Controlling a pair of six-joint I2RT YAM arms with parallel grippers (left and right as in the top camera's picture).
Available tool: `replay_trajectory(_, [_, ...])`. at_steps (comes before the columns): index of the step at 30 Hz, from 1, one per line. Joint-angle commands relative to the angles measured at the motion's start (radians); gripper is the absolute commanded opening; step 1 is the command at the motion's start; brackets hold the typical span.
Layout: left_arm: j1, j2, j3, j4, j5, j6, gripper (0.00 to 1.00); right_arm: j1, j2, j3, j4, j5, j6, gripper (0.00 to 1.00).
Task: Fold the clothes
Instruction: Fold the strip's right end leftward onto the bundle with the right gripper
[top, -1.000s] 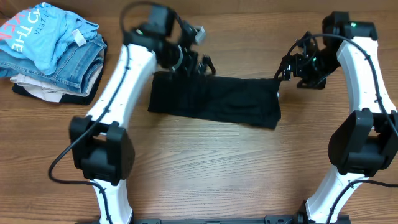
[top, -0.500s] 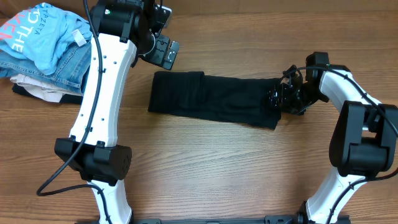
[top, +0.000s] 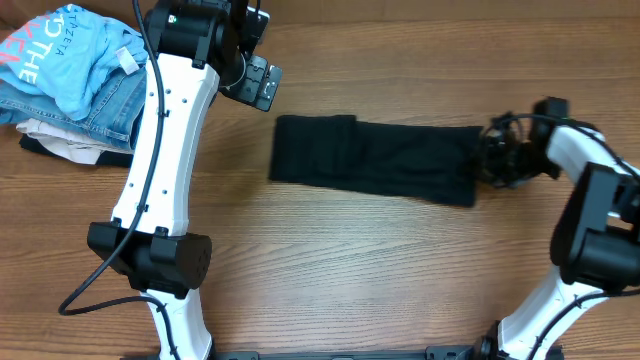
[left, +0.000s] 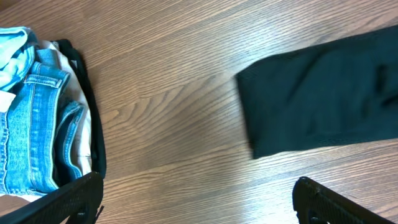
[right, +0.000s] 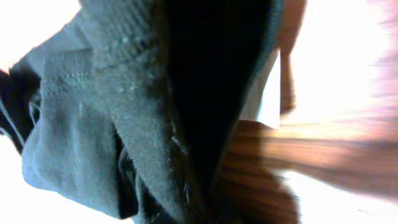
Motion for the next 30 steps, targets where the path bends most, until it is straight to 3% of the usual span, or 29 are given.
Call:
replay_trajectory(1, [0.017,-0.011,0.022,0.001,-0.013,-0.018,1.0,-0.079,0.0,0.113,-0.085,0.002,-0.076,0.04])
replay_trajectory(6, [0.017,-0.011,0.022,0.005,-0.012,-0.026,1.0,0.041,-0.027,0.281,-0.283,0.003,-0.14,0.04])
replay_trajectory(11, [0.018,-0.011,0.022,0.008,-0.021,-0.025,1.0,0.253,-0.041,0.381,-0.319,0.01,-0.093,0.04])
replay_trajectory(15, [0.046,-0.011,0.022,0.016,-0.02,-0.025,1.0,0.414,-0.041,0.421,-0.277,0.021,-0.041,0.04])
replay_trajectory(23, [0.089,-0.011,0.022,0.058,0.026,-0.032,1.0,0.567,-0.041,0.517,-0.203,0.028,-0.005,0.04])
replay_trajectory(30, [0.089,-0.011,0.022,0.069,0.044,-0.032,1.0,0.76,-0.037,0.563,-0.083,0.158,0.025,0.04])
